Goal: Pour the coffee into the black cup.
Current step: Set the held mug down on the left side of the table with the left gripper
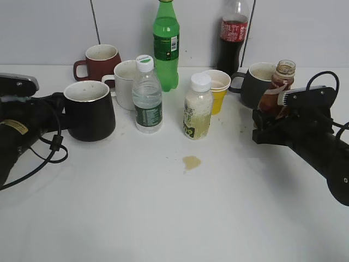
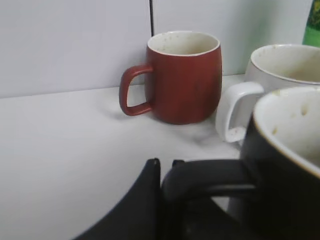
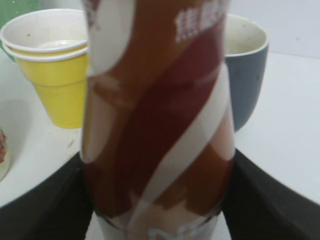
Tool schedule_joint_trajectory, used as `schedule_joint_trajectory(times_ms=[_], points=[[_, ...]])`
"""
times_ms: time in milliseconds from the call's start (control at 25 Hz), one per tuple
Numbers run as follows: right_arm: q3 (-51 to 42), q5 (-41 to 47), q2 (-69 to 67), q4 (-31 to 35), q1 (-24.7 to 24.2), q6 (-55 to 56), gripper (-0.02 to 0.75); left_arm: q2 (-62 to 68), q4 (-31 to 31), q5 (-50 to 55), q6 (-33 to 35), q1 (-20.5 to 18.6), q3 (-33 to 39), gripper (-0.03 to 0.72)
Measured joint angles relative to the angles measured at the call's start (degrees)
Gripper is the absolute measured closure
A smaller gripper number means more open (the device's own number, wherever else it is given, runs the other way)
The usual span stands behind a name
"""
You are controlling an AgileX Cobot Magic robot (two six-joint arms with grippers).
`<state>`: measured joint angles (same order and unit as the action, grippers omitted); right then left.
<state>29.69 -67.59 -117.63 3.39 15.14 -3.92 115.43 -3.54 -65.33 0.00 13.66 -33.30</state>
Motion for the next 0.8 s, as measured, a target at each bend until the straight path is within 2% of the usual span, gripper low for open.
schedule_joint_trajectory(times_ms=[400,680,800], points=[[1.84,0.01,-1.70,-0.21,0.00,-0.05,0.227,9.89,-0.01,-0.39,0.00,0.00,-8.83,0.653],[1.84,0.01,-1.70,-0.23,0.00,-1.81,0.228,10.07,-0.01,-0.87,0.00,0.00,-8.69,0.652],[1.84,0.01,-1.70,-0.23,0.00,-2.11,0.228,10.07,-0.01,-1.79,-0.45,0.06,-7.58,0.627]])
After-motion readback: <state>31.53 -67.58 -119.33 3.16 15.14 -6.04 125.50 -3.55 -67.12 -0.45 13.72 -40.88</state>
